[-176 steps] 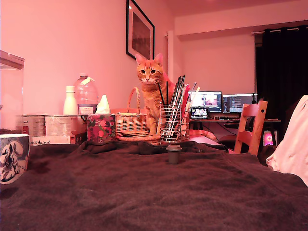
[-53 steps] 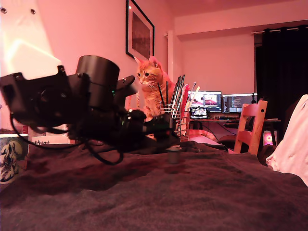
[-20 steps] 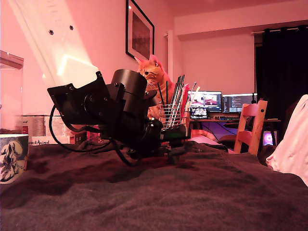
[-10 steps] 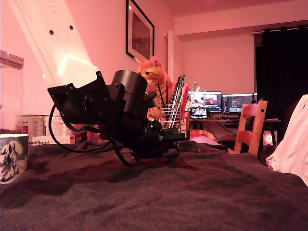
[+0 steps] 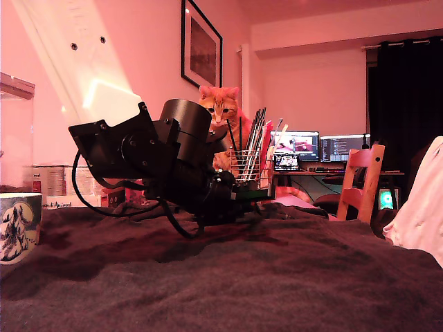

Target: Pick up the coffee capsules on the table and drop them inside the coffee cup

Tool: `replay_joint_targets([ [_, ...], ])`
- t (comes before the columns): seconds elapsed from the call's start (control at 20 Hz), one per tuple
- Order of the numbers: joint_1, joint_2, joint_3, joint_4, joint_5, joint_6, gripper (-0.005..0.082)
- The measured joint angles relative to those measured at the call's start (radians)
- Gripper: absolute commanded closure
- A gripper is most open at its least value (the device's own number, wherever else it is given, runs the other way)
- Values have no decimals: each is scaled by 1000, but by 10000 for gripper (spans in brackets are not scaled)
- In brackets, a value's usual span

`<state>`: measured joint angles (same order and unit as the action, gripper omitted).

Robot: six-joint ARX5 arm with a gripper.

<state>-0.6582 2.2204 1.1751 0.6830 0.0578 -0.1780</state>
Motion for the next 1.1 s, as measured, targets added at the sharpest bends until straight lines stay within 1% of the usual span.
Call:
replay_joint_targets([
  [0.1,0,0,0,-24,12,0,559],
  [0.15,0,0,1,-32,12,21,559],
  [0.4,-3,-56,2,-116,12,50,559],
  [0.55,-11,-100,2,-146,13,51,559],
  [0.75,-21,-123,-2,-149,16,51,559],
  [0.85,-21,-146,-38,-140,16,51,559],
  [0.9,-21,-166,-66,-137,17,63,559],
  [1.1,-21,-256,-165,-97,17,74,559],
])
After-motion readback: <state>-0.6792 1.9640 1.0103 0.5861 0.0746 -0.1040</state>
